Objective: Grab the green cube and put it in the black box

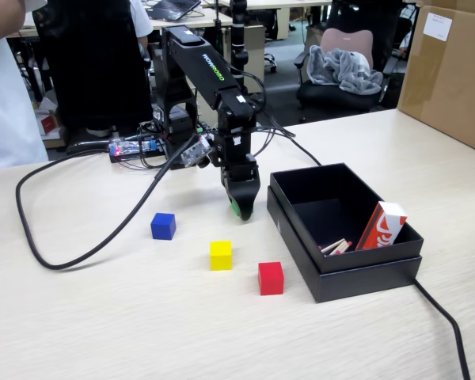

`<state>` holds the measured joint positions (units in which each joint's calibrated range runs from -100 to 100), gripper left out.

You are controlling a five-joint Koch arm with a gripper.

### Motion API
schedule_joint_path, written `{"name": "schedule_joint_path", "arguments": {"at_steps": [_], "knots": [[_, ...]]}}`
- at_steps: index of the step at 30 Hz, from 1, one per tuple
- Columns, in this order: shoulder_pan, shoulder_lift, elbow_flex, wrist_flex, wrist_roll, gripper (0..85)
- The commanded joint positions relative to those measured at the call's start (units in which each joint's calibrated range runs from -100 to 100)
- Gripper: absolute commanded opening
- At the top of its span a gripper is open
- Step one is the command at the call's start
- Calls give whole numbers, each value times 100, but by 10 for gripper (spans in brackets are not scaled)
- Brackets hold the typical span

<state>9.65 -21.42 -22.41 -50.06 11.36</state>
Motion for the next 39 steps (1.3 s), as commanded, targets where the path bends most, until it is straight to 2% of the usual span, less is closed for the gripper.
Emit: {"name": "schedule_joint_path", "arguments": {"at_steps": [1, 2, 4, 12, 16, 19, 24, 30, 39], "knots": [[15, 2, 301, -44, 103, 138], [10, 14, 301, -44, 103, 66], [-5, 2, 328, -44, 103, 15], [-29, -1661, 754, -467, -83, 9], [63, -2499, 2132, -968, -274, 9], [171, -2419, 3048, -1020, -410, 9], [347, -1581, 4190, -1020, -513, 9], [557, 737, 5478, -1003, -606, 9], [591, 2814, 5831, -968, -567, 12]]}}
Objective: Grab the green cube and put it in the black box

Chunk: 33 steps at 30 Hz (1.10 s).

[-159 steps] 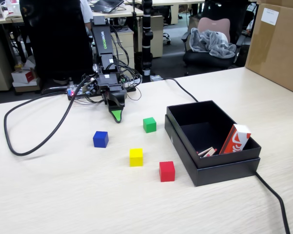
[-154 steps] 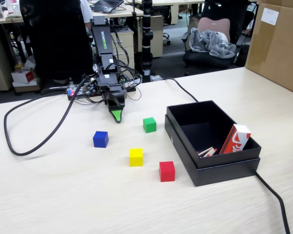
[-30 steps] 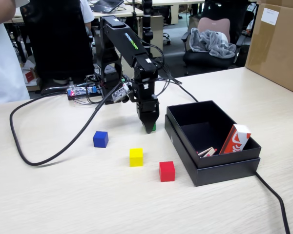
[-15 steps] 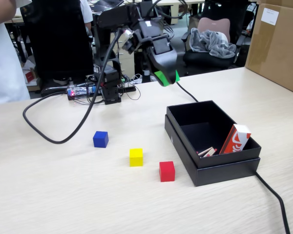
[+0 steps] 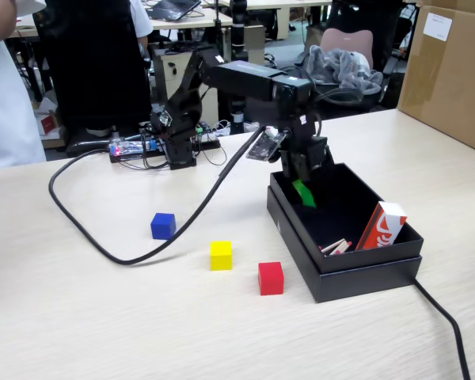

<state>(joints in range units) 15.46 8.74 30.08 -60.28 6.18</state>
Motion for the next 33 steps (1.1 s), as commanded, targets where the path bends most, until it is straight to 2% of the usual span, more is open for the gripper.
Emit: {"name": "schedule_joint_path", "arguments": {"at_steps": [1, 5, 6, 9, 15, 17, 27, 29, 33], "knots": [[10, 245, 483, 45, -49, 12], [15, 555, 456, 45, -44, 13], [24, 681, 410, 45, -54, 85], [29, 738, 356, 45, -49, 93], [34, 727, 301, 45, -54, 398], [29, 601, 301, 45, -54, 456], [15, -2406, 256, 54, -83, 461], [-73, -3622, 111, 132, -137, 461], [-195, -4804, -469, 270, -132, 463]]}}
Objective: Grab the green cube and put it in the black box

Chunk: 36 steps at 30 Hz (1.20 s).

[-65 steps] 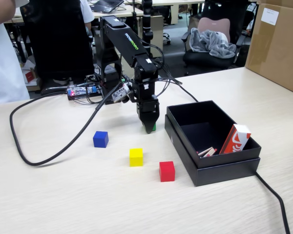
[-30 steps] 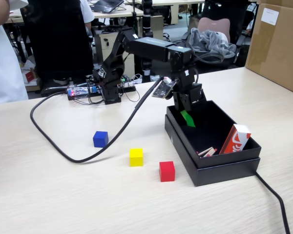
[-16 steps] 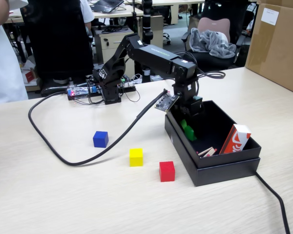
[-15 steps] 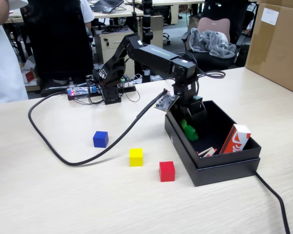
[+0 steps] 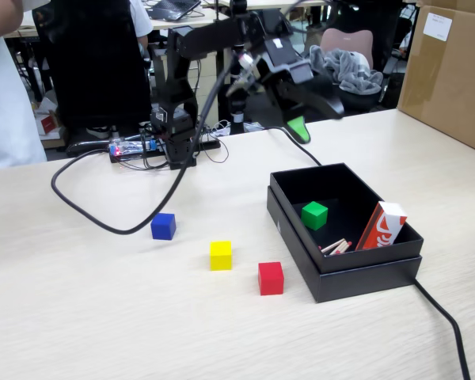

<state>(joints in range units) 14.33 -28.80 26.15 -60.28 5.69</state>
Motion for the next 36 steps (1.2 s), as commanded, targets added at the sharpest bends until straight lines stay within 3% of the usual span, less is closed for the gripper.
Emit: {"name": "schedule_joint_path", "arguments": {"at_steps": [1, 8, 13, 25, 36], "knots": [[-137, -1348, -294, 339, -83, 463], [-650, -3976, -3812, 2145, -391, 464], [-874, -5135, -5507, 2620, -420, 476], [-1211, -6913, -7910, 3380, -425, 480], [-1260, -7097, -9696, 4624, -435, 485]]}}
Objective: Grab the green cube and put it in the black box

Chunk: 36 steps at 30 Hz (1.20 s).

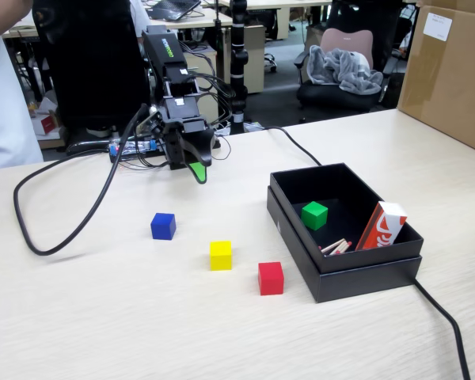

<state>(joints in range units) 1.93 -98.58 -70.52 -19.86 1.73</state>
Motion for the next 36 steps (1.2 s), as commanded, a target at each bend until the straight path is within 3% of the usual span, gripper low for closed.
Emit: {"name": "schedule_joint_path", "arguments": {"at_steps": [1, 19, 36], "knots": [[-15, -119, -174, 712, -68, 485], [-29, -108, -2332, 2742, -269, 496], [-137, 53, -2749, 2569, -264, 496]]}}
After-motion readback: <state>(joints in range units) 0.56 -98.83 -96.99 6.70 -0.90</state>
